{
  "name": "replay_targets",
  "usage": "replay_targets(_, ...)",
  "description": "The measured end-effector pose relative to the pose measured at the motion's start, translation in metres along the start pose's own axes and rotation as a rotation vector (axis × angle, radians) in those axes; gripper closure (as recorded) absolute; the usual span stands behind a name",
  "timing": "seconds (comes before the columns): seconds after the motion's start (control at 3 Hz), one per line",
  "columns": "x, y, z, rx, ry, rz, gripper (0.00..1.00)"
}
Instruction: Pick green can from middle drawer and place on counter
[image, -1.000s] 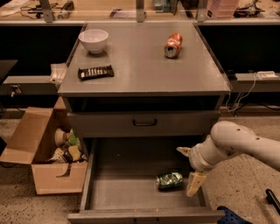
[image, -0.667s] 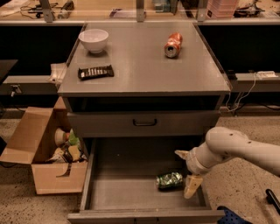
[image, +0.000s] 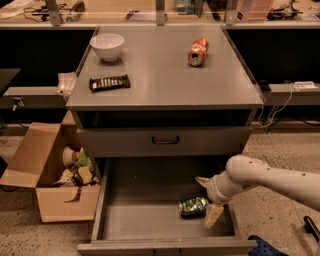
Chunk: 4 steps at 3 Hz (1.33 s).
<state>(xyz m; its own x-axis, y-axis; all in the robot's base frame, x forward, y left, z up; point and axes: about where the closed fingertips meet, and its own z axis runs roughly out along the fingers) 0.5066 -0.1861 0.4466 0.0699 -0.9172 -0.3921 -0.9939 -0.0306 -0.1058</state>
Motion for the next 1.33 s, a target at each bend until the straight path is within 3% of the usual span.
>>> replay_targets(0.33, 0.012, -0.010, 0.023, 0.000, -0.020, 0.009, 0.00)
replay_targets(0.67, 0.022, -0.019, 0.044, -0.017, -0.033, 0.023, 0.12)
replay_targets(1.33, 0.037, -0.023, 0.086, -0.081, -0.006, 0.042, 0.59)
